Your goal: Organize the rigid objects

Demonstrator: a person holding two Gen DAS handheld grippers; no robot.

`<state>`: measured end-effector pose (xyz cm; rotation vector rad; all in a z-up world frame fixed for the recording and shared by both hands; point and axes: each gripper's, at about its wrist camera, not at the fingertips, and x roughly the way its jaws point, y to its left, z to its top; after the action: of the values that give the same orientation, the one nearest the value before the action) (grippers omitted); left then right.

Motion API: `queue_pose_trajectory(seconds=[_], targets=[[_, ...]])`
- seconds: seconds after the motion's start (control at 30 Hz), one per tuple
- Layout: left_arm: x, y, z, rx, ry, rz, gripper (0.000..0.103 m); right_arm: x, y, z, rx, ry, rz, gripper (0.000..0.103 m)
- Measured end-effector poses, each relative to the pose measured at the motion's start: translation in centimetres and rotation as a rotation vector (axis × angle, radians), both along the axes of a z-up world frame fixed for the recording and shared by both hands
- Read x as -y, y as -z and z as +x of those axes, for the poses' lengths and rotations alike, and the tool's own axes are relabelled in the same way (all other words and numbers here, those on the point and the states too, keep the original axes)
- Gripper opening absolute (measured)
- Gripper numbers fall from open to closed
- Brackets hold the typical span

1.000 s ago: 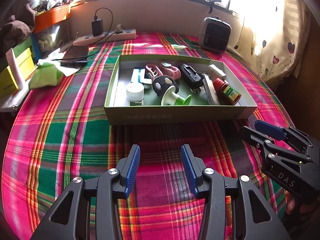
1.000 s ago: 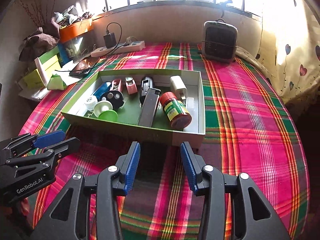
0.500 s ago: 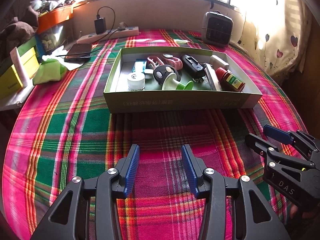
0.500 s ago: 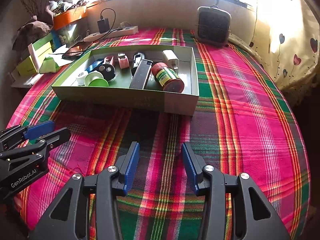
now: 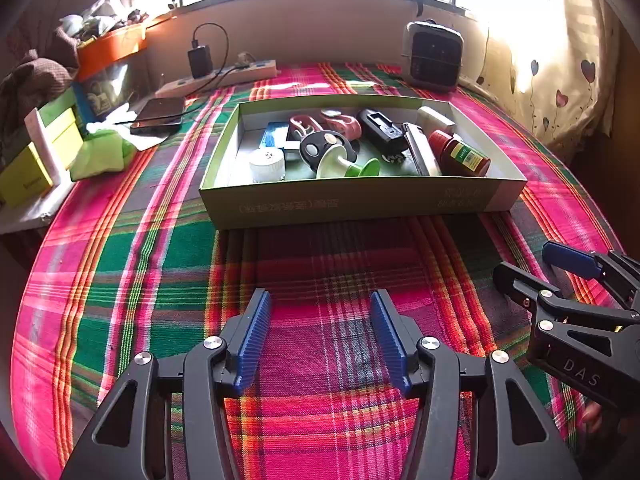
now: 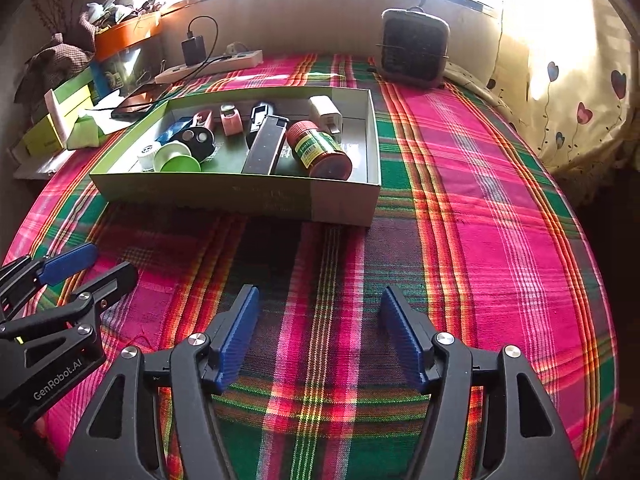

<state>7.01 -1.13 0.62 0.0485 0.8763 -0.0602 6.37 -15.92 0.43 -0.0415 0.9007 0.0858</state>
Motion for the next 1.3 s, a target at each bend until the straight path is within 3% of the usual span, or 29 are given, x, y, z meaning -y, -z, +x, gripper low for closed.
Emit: queue_pose_trajectory(seconds=[1.3], targets=[[0.01, 0.00, 0.01, 0.000, 0.000, -0.002, 0.052, 0.13, 0.05, 0.03, -0.001, 0.003, 0.002, 0.067]])
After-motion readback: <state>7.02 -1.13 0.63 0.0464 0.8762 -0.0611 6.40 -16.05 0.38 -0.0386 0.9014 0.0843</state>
